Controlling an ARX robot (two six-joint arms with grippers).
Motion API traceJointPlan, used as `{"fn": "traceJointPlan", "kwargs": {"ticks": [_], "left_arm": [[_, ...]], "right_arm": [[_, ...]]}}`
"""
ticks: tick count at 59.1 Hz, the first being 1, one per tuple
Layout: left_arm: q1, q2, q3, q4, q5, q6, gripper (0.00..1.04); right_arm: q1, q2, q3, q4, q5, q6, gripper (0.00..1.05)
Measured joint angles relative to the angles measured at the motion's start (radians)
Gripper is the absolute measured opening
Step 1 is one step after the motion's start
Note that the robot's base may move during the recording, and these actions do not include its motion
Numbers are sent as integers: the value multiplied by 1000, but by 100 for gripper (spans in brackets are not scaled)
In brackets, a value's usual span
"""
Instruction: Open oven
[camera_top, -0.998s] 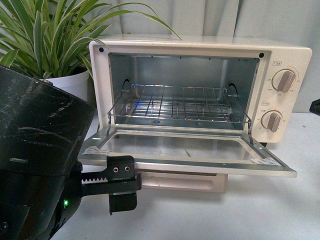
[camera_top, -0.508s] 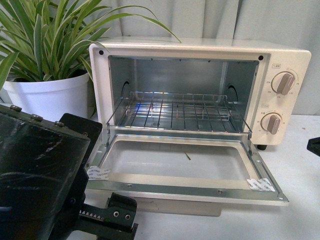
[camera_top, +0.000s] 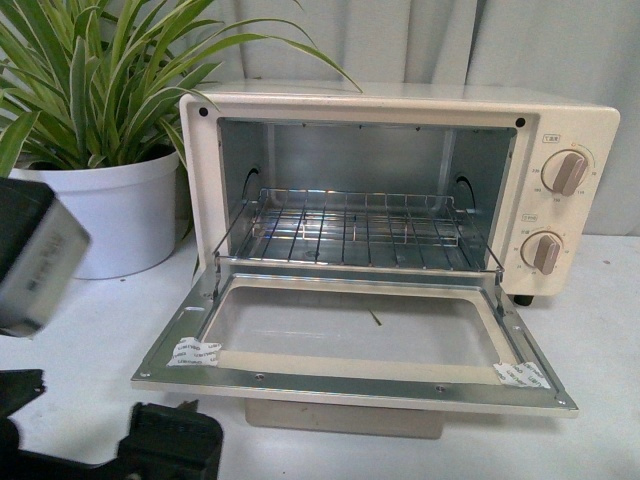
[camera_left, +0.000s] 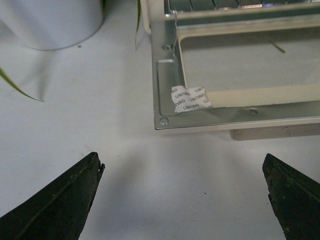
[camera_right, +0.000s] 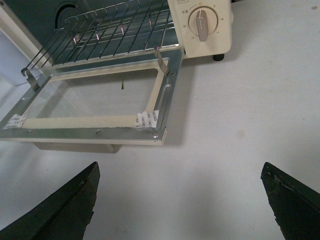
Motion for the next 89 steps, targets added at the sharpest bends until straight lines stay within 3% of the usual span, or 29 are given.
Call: {"fn": "traceJointPlan", "kwargs": {"ticks": [12,23,33,46,49,55,60,62,64,76,82,86,89], "left_arm": [[-1,-222,-105,29,-111,29,98],[36,-480,-184,-134,-157,19,98],[98,-674,-235,-265,-117,-61,98],[116,-700,-241,-262,-96,-81,97],[143,-740,-286,-174,3,-34,89],[188,-898,-318,-241,96,54,73],[266,-1000,-318,-288,181,90,57],[318,-1024,-318,-315,227,104,46],[350,-1036,-318,-329,259,108,39],[470,-1075,-318,-364,374,115,4],[514,-1085,-318,-372,417,121,4],[616,-1096,-318,-387,548,124,4],[660,-1098,-318,-389,559,124,4]], "right_arm": [[-26,-217,-50,-114,-18,-24,95],[-83,-410,-102,-235,-40,-32,95],[-131,-494,-122,-254,-89,-23,95],[-139,-501,-124,-254,-89,-19,95],[-124,-544,-150,-204,11,-57,89],[-108,-631,-180,-163,178,-165,72],[-109,-640,-180,-158,185,-200,57],[-108,-639,-180,-158,184,-216,45],[-108,-640,-180,-158,184,-219,39],[-108,-640,-180,-158,185,-230,2],[-108,-640,-180,-158,185,-234,1],[-108,-640,-180,-158,185,-234,1],[-108,-640,-180,-158,185,-234,1]]}}
